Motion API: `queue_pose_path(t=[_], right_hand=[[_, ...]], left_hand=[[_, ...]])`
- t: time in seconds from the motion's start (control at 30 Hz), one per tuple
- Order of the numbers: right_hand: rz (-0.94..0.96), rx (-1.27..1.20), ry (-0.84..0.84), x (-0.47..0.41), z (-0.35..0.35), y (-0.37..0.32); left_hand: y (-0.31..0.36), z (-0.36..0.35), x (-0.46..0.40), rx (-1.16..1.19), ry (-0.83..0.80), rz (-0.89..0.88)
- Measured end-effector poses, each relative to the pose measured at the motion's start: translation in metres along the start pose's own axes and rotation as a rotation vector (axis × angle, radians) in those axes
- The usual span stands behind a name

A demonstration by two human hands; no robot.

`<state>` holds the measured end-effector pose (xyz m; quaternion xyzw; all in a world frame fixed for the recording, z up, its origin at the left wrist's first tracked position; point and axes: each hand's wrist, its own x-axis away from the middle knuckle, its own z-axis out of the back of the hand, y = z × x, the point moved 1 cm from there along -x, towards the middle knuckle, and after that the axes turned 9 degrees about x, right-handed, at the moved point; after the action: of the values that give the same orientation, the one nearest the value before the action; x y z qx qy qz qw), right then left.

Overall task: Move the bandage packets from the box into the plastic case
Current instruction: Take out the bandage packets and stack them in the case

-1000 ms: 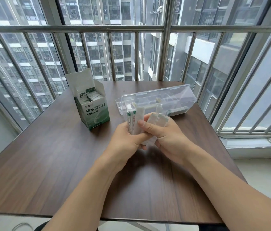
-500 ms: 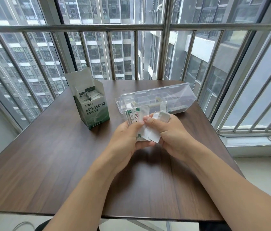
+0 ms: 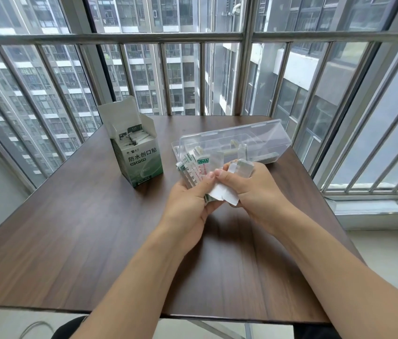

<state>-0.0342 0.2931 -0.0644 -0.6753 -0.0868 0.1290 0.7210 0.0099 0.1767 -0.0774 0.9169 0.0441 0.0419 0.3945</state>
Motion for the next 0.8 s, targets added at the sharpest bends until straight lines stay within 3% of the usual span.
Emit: queue_pose_path(t=[0.1, 0.2, 0.3, 0.5, 0.8], right_hand=[[0.014, -0.010, 0.084, -0.003, 0.005, 0.002], [0.197, 0.364, 0.203, -0.005, 0.010, 0.001], [0.325, 0.636, 0.233, 0.002, -0.004, -0.003], [0.261, 0.558, 0.167, -0.003, -0.012, 0.003], [0.024, 0.117, -0.143, 0.001, -0.005, 0.005]], left_hand=[[-0.002, 0.001, -0.002, 0.014, 0.060, -0.061], [-0.004, 0.007, -0.006, -0.349, 0.232, -0.280], [-0.011, 0.010, -0.012, -0.629, 0.253, -0.413], [-0.014, -0.001, -0.011, -0.255, 0.209, -0.103], [-0.009, 0.001, -0.008, -0.198, 0.163, -0.063]])
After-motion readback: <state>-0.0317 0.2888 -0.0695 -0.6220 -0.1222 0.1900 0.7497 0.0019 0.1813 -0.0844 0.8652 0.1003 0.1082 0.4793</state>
